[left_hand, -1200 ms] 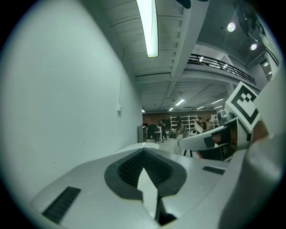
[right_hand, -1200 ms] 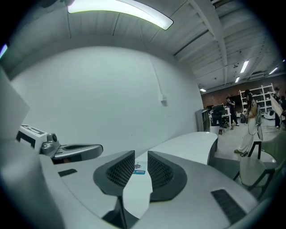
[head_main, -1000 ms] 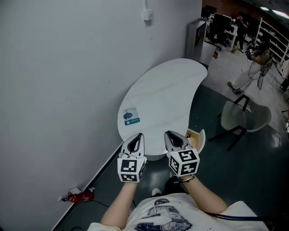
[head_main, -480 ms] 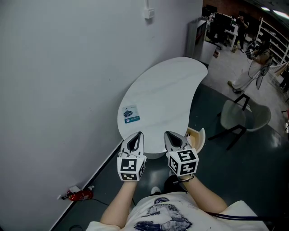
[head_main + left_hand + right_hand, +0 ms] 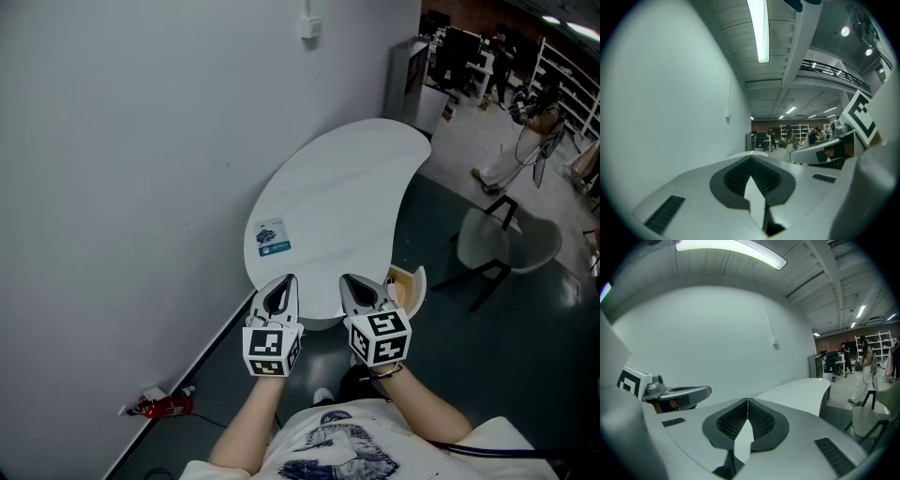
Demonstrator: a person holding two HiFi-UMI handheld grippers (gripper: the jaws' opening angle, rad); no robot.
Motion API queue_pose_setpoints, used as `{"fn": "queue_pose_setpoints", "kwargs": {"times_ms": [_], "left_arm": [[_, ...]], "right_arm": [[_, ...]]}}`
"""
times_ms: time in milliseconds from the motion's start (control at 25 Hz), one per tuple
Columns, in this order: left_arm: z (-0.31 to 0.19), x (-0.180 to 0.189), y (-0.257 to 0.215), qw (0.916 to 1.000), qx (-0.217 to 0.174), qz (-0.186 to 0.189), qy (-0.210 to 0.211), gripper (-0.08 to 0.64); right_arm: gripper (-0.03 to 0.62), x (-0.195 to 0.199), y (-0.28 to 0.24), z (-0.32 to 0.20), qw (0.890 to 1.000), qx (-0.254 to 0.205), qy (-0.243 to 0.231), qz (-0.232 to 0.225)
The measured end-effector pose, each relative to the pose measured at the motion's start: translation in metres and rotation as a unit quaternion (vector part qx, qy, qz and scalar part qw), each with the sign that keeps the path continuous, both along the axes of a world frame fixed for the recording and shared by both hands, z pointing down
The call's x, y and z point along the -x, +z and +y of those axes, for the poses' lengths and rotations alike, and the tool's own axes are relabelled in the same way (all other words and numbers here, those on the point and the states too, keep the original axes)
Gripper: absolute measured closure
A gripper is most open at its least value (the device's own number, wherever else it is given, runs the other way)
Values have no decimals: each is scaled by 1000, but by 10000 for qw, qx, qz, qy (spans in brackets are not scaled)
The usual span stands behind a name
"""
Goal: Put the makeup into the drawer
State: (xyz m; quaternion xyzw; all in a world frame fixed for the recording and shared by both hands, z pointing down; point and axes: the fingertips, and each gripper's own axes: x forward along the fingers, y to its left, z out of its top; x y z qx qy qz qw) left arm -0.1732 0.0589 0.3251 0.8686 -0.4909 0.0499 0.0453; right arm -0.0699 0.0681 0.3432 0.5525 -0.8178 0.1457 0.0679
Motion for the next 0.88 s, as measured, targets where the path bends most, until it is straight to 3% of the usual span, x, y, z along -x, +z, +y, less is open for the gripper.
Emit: {"fn": "queue_pose_setpoints", "kwargs": {"times_ms": [520, 880], "left_arm": [[-8, 31, 17, 9997, 169, 51, -156, 525], [-42, 64, 40, 9980, 377, -26, -510, 525]], "right_arm": [[569, 32, 17, -11, 9995, 231, -192, 38], [569, 61, 40, -55, 9975, 451, -534, 43]]}}
